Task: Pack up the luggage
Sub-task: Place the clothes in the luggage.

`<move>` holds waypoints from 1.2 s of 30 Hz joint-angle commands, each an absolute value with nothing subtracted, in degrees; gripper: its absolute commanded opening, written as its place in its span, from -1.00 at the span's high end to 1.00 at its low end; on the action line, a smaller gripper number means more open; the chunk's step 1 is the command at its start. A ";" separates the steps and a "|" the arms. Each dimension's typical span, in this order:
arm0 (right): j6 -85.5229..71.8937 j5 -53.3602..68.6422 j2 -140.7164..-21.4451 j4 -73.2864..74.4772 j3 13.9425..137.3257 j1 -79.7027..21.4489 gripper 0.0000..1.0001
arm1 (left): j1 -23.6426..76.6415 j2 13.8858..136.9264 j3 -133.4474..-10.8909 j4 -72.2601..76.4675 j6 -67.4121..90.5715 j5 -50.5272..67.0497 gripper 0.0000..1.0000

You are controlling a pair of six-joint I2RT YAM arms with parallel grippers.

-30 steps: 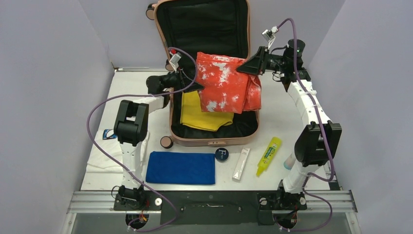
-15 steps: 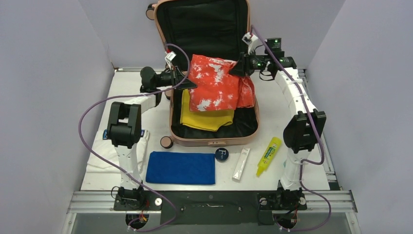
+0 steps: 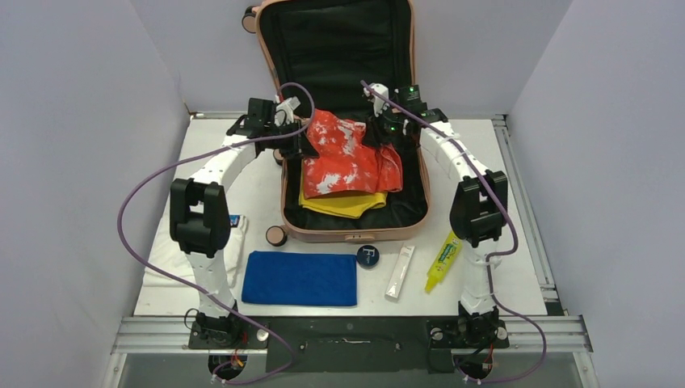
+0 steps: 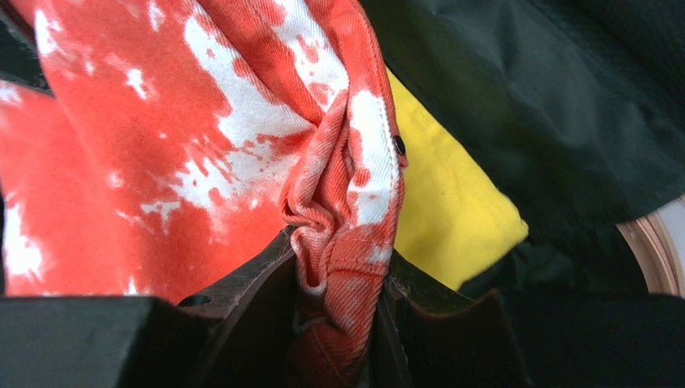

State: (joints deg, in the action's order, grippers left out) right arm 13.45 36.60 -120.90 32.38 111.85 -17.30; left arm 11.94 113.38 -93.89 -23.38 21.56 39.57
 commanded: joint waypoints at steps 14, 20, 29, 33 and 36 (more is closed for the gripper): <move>12.72 33.59 -123.12 37.86 125.98 -15.78 0.86 | 13.46 107.00 -104.89 -42.80 22.18 23.99 1.00; 12.47 35.42 -119.98 38.70 122.19 -15.64 0.87 | 13.71 102.47 -101.33 -42.89 23.28 24.31 1.00; 15.39 32.06 -118.15 40.48 119.32 -15.74 0.85 | 13.71 102.79 -95.02 -43.12 23.27 21.63 1.00; 15.62 31.21 -120.93 40.35 118.98 -15.88 0.83 | 13.48 107.19 -96.99 -44.97 21.33 19.12 1.00; 16.24 29.02 -122.60 38.64 116.52 -16.28 0.74 | 13.10 112.30 -99.70 -47.03 20.18 17.02 1.00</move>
